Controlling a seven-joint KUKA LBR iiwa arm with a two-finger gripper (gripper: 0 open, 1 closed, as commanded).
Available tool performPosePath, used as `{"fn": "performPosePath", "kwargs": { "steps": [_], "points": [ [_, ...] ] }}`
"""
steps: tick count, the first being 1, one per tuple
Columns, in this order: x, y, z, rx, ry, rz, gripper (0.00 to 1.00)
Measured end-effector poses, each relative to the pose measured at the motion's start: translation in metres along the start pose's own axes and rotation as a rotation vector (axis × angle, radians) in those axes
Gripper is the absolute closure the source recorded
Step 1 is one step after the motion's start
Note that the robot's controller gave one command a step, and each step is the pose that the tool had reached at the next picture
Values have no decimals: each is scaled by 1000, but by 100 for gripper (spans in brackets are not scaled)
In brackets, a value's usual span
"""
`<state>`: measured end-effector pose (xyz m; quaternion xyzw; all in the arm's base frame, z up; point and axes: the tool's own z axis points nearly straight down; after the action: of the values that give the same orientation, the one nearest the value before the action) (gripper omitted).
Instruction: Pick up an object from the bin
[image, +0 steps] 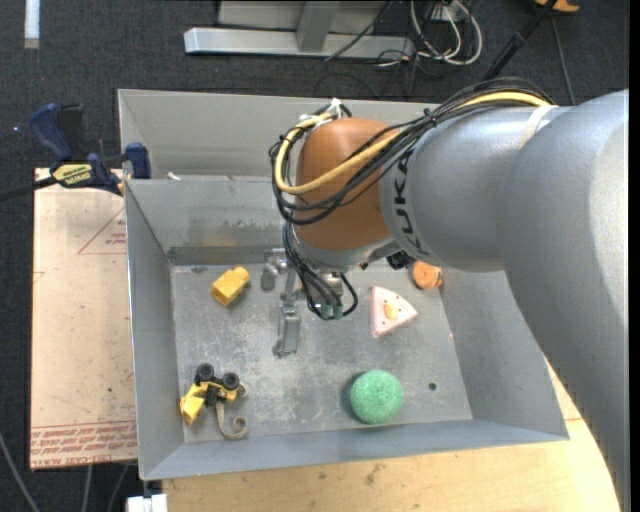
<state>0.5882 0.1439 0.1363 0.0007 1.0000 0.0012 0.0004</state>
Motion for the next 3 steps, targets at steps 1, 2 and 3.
{"fn": "performPosePath", "kwargs": {
  "steps": [1, 2, 3],
  "points": [
    [0, 0, 0, 0, 0, 0, 0],
    [-2, 34, 22, 2, -4, -53, 0],
    [12, 59, 35, 0, 1, 3, 0]
  ]
}}
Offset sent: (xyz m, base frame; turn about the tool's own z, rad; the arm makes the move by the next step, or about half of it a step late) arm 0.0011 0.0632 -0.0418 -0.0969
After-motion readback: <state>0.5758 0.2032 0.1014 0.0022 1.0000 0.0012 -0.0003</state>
